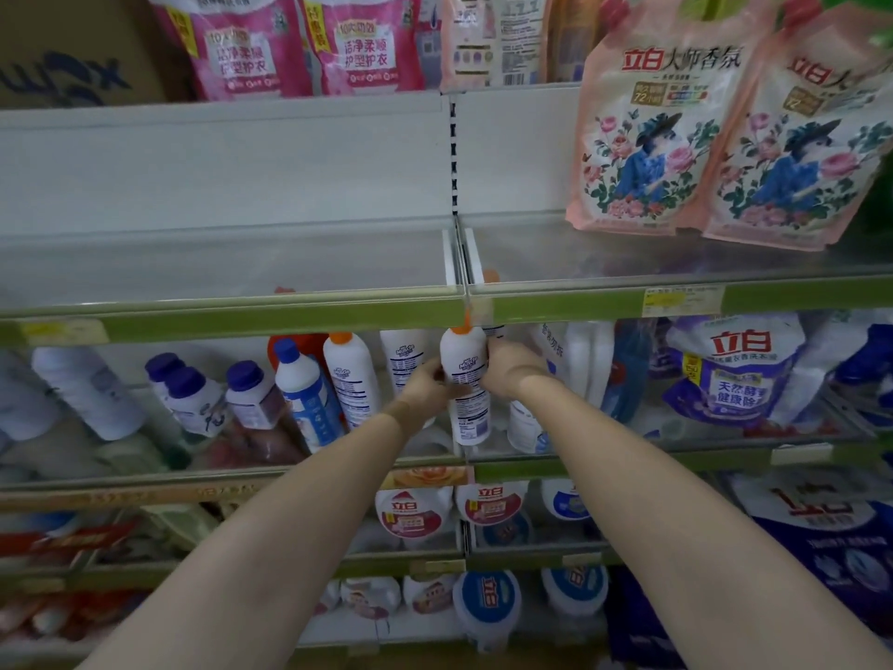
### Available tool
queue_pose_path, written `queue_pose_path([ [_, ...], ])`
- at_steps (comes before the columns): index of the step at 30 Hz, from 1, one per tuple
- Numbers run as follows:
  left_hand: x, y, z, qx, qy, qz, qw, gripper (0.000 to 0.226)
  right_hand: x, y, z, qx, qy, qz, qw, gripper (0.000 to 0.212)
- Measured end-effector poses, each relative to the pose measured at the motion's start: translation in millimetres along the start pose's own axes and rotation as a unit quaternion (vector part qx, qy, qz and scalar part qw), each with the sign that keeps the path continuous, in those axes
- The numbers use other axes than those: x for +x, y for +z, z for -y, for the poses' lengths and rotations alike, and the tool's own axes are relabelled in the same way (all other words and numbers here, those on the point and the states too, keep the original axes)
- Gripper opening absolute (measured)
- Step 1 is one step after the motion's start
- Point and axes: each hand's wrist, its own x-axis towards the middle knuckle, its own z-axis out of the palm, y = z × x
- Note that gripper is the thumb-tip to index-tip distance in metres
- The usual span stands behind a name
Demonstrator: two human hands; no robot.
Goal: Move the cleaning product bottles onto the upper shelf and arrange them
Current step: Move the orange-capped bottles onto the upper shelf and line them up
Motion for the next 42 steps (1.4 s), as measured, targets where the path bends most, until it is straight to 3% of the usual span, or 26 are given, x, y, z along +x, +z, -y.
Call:
queue_pose_path([
  [9, -25, -23, 13, -0.02, -0.035, -0.043, 0.998, 0.045, -22, 27, 17, 0.074, -0.02, 0.017, 0.997, 0.026],
  [16, -57, -51, 25, -0.035, -0.013, -0.038, 0.999, 0.043, -48, 51, 33, 0.08, 0.018, 0.068, 0.994, 0.063],
  [19, -75, -70, 25, -0.054, -0.009, -0.029, 0.998, 0.039, -65, 62, 52, 0.064, 0.023, 0.075, 0.995, 0.055],
  [26, -142, -122, 62, -0.15, -0.041, -0.022, 0.988, 0.025, -126, 97, 104, 0.166, 0.004, 0.167, 0.972, 0.05],
  [31, -182, -154, 94, -0.177, -0.079, -0.027, 0.981, 0.022, -168, 136, 142, 0.172, -0.004, 0.175, 0.969, 0.042],
  [42, -263, -204, 198, -0.203, -0.178, 0.014, 0.963, 0.035, -243, 238, 188, 0.138, -0.016, 0.218, 0.966, 0.039],
])
